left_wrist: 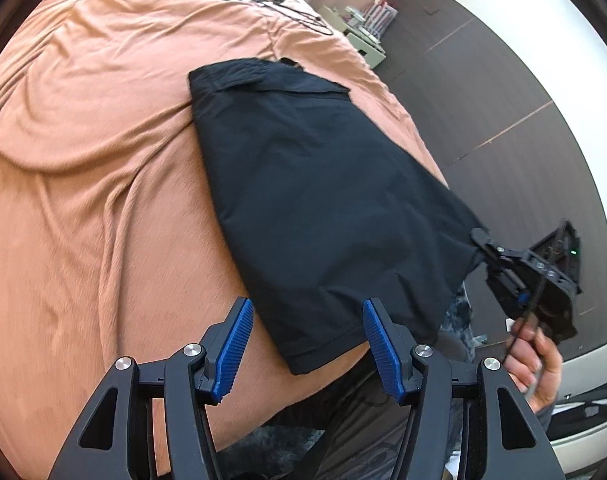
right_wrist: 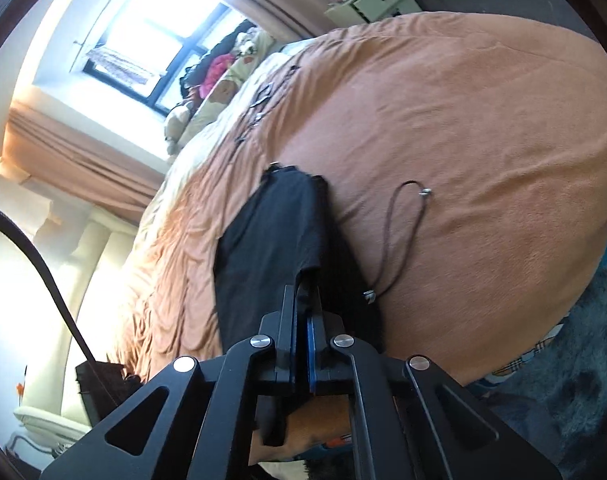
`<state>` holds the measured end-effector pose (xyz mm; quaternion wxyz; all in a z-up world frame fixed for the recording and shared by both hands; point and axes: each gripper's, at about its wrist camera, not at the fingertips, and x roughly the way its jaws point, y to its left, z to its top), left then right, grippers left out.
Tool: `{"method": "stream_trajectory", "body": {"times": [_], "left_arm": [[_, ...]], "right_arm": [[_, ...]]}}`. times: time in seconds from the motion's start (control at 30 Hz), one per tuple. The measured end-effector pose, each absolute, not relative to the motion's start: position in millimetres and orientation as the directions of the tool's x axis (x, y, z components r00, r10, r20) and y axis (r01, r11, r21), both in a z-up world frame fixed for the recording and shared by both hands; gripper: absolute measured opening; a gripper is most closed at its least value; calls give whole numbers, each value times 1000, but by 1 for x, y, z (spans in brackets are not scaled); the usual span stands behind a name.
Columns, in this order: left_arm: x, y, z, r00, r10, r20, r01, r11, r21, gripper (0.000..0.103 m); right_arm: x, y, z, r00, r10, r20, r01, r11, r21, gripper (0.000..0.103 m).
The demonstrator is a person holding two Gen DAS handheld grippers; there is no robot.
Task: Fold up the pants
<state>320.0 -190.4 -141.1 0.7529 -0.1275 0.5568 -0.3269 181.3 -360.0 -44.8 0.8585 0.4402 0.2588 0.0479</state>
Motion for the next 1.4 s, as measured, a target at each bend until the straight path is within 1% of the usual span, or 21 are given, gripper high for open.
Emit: {"method": "stream_trajectory", "body": {"times": [0.2, 0.4, 0.6, 0.67, 0.87, 0.97, 1.13, 1.17, 1.23, 1.3, 1.37, 1.4], "left_arm": [[317, -180, -148, 171, -634, -754, 326, 759, -564, 60], [318, -179, -156, 168, -623, -764, 305, 770, -561, 60], [321, -183, -171, 167, -602, -781, 267, 790, -552, 60], [323, -184, -176, 164, -603, -780, 257, 790, -557, 60], [326, -188, -180, 159, -608, -778, 261, 785, -561, 60], [332, -195, -184, 152, -609, -778, 250, 786, -566, 60], [343, -199, -185, 164, -639, -752, 231, 766, -600, 60], [345, -199, -186, 163, -645, -747, 223, 761, -609, 60], [350, -200, -189, 162, -661, -733, 205, 749, -630, 60], [353, -201, -190, 165, -666, -728, 197, 745, -637, 60], [356, -205, -191, 164, -670, -724, 194, 742, -642, 60], [357, -208, -193, 161, -673, -722, 191, 738, -647, 60]], "right_arm": [[167, -347, -57, 853, 328, -407, 155, 584, 797, 1], [154, -343, -76, 835, 332, -438, 190, 573, 797, 0], [154, -349, -83, 807, 349, -476, 211, 582, 785, 0], [153, -354, -82, 802, 336, -494, 226, 595, 772, 0], [143, -357, -80, 789, 347, -507, 227, 603, 765, 0], [144, -352, -76, 764, 355, -539, 220, 642, 734, 0], [134, -359, -50, 790, 316, -525, 183, 697, 694, 2], [135, -360, -45, 794, 309, -524, 176, 707, 685, 6], [138, -363, -38, 797, 291, -529, 172, 731, 661, 20], [140, -366, -33, 805, 272, -527, 172, 742, 647, 39], [143, -367, -30, 811, 259, -525, 173, 751, 637, 47], [147, -367, -28, 810, 263, -524, 165, 756, 633, 47]]}}
